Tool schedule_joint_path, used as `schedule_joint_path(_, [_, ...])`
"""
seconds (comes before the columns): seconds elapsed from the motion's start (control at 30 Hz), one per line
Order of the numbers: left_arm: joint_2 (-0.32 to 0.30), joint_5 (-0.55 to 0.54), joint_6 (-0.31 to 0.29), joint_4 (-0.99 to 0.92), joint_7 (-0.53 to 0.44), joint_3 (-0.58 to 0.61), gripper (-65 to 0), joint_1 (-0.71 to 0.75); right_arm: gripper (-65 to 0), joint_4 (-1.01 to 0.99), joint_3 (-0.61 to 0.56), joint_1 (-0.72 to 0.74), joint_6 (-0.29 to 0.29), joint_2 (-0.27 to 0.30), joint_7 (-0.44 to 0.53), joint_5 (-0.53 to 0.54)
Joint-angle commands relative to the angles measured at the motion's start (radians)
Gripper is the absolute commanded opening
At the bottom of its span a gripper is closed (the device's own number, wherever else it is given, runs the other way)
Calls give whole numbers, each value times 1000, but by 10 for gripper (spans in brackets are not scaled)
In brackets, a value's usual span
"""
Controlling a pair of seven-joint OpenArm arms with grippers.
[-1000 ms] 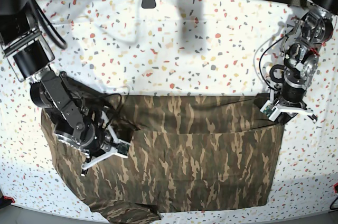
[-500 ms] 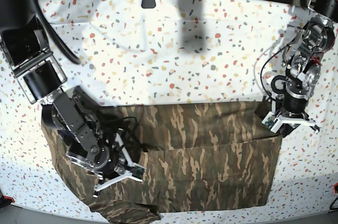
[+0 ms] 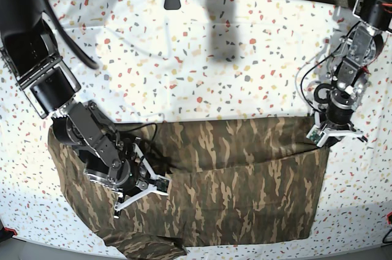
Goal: Fold the T-shirt properly
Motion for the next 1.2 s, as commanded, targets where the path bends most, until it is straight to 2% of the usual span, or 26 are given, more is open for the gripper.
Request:
schedule_joint_path(0.0, [-8,6,16,13,-20,-9,-650,-31,-650,10,11,39,-15,5,7,-2])
schedule_joint_path(0.1, [2,9,16,13,-16,-9,-650,-50,-650,10,11,39,-16,5,3,-2])
schedule_joint_path(0.13, [3,23,15,13,-7,-9,-605,-56,-650,10,11,39,-16,5,0,-2])
schedule_joint_path(0.27, [2,85,14,13,36,-9,-345,-64,-650,10,11,39,-16,6,0,-2])
schedule_joint_path(0.33, [3,84,14,13,47,-9,-296,-63,-650,10,11,39,-16,5,2,-3])
schedule_joint_path(0.53, [5,75,16,13,156,-9,-294,-63,-650,9,11,61,-17,5,85,-54])
schedule_joint_path(0.7, [5,64,16,13,201,-9,-294,-60,-650,-5,11,101,-15,5,134,-48])
schedule_joint_path(0.8, [5,64,16,13,223,-9,-294,-60,-364,-50,11,122,-16,5,210,-61])
schedule_joint_path(0.83, [5,64,16,13,223,-9,-294,-60,-295,-71,11,129,-18,5,240,-83])
schedule_joint_path(0.87, [5,64,16,13,223,-9,-294,-60,-258,-92,11,135,-19,2,261,-103])
schedule_joint_path(0.93, [5,49,16,13,223,-9,-294,-60,-245,-133,11,145,-20,-3,274,-119])
schedule_joint_path(1.03, [8,20,16,13,223,-9,-294,-60,-245,-161,11,147,-20,-6,261,-113])
schedule_joint_path(1.07, [8,9,16,13,223,-9,-294,-60,-246,-161,11,146,-19,-6,241,-81])
schedule_joint_path(1.1, [11,-5,16,13,223,-9,-294,-60,-246,-159,11,147,-19,-6,183,-16])
schedule_joint_path(1.17, [14,-21,16,13,224,-9,-294,-60,-274,-142,11,148,-19,-4,13,182])
